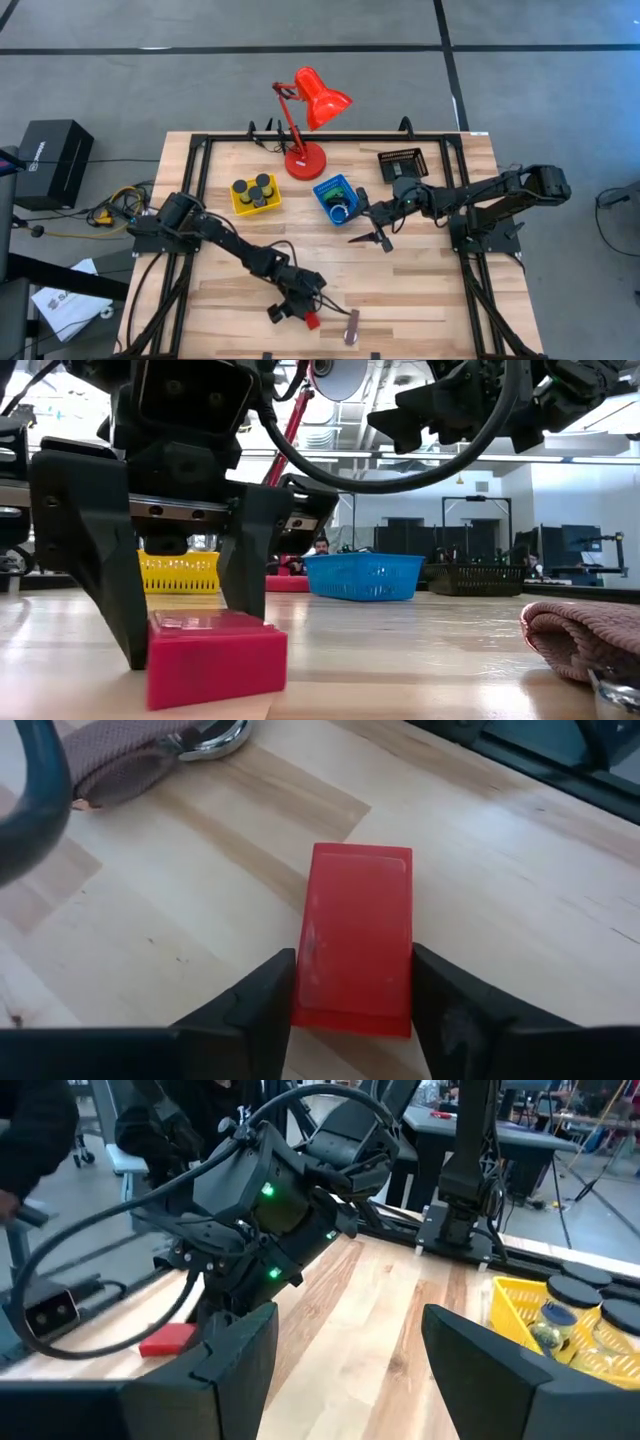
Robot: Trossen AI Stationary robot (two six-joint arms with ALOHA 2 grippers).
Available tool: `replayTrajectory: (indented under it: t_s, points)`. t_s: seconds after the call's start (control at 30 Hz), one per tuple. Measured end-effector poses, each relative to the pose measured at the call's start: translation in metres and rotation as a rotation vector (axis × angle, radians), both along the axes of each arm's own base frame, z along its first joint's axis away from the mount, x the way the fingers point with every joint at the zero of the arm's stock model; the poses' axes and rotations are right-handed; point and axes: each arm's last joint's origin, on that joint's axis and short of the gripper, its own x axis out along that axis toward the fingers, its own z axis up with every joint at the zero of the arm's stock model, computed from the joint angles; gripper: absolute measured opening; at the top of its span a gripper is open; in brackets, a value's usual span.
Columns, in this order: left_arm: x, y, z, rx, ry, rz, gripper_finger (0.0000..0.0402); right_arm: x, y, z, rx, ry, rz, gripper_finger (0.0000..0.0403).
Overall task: Pick & Place Office items
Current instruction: Put the red digital clock into the black bin
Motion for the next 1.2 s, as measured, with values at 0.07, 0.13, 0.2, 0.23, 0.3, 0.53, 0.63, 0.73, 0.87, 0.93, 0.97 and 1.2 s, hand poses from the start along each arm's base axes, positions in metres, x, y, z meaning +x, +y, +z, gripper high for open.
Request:
replayTrajectory:
  t_s: [0.07, 0.13, 0.2, 0.23, 0.3, 0.53, 0.63, 0.73, 0.87, 0.93, 0.97, 1.2]
  points:
    - [0.001, 0.001, 0.000, 0.002, -0.003, 0.011, 0.0163, 0.000, 0.000, -0.001, -0.038, -0.009, 0.007, 0.0240]
    - [0.002, 0.003, 0.001, 0.013, -0.012, 0.029, 0.0162, -0.001, 0.001, -0.002, -0.085, -0.011, 0.019, 0.0240]
    - [0.003, 0.004, 0.001, 0.024, -0.016, 0.069, 0.0163, -0.002, 0.001, -0.003, -0.125, -0.002, -0.004, 0.0240]
    - [0.003, 0.004, 0.001, 0.022, -0.012, 0.095, 0.0165, -0.003, 0.000, -0.003, -0.146, 0.008, -0.033, 0.0240]
    - [0.003, 0.005, 0.005, 0.027, -0.012, 0.154, 0.0165, -0.006, -0.002, -0.003, -0.200, 0.041, -0.114, 0.0240]
    - [0.007, 0.016, 0.045, 0.083, -0.170, 0.441, 0.0158, -0.028, -0.015, -0.007, -0.443, 0.288, -0.481, 0.0240]
    - [0.005, 0.029, 0.075, 0.081, -0.257, 0.559, 0.0163, -0.035, -0.017, -0.009, -0.490, 0.357, -0.542, 0.0240]
    - [0.000, 0.053, 0.105, -0.020, -0.304, 0.703, 0.0161, -0.035, -0.017, -0.011, -0.518, 0.371, -0.543, 0.0240]
    - [-0.014, 0.090, 0.126, -0.188, -0.295, 0.905, 0.0158, -0.030, -0.011, -0.015, -0.598, 0.353, -0.485, 0.0240]
    - [-0.022, 0.108, 0.130, -0.227, -0.304, 0.974, 0.0159, -0.027, -0.005, -0.019, -0.648, 0.342, -0.439, 0.0240]
    - [-0.026, 0.116, 0.128, -0.227, -0.298, 1.003, 0.0161, -0.023, -0.002, -0.019, -0.672, 0.309, -0.421, 0.0240]
    - [-0.043, 0.156, 0.110, -0.369, -0.174, 1.088, 0.0158, 0.002, 0.019, -0.030, -0.917, 0.115, -0.302, 0.0240]
